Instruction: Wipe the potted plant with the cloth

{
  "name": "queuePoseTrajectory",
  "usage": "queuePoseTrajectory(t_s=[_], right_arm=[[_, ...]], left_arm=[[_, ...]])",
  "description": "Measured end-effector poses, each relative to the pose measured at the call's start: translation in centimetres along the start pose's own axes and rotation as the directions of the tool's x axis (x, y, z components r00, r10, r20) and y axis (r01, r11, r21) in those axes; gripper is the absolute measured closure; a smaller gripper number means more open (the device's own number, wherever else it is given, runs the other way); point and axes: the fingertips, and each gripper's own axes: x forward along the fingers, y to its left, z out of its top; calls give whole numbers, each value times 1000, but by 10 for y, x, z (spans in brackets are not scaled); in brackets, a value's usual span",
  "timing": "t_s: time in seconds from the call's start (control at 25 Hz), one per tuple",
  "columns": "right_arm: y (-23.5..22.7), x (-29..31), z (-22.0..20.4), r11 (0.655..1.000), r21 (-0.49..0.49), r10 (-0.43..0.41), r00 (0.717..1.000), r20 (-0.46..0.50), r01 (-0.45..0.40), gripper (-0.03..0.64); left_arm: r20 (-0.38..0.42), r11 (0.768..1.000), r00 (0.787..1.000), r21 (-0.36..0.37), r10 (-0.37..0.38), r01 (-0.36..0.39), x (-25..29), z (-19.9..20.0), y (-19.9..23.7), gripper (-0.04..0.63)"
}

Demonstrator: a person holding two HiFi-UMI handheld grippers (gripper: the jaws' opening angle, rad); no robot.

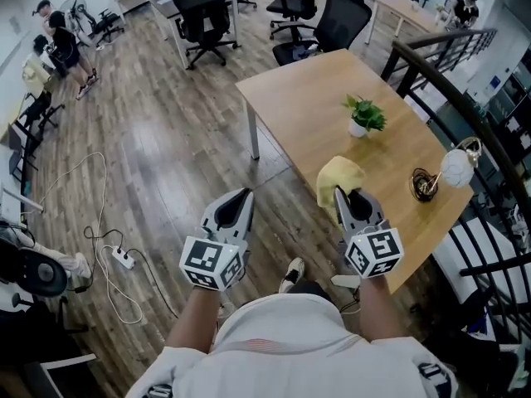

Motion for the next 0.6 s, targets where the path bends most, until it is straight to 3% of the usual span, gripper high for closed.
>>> queuePoseTrajectory(t_s=[0.4, 0.6], right_arm=[[-121, 64, 5, 998, 56, -38, 999, 18, 37, 520], [-177, 74, -7, 990, 99, -101, 995, 13, 100, 520]], left_arm=[[-27, 999, 999, 28, -34, 35, 139, 12, 2, 569], [-59, 995, 994, 40, -87, 90, 197, 3, -9, 569]])
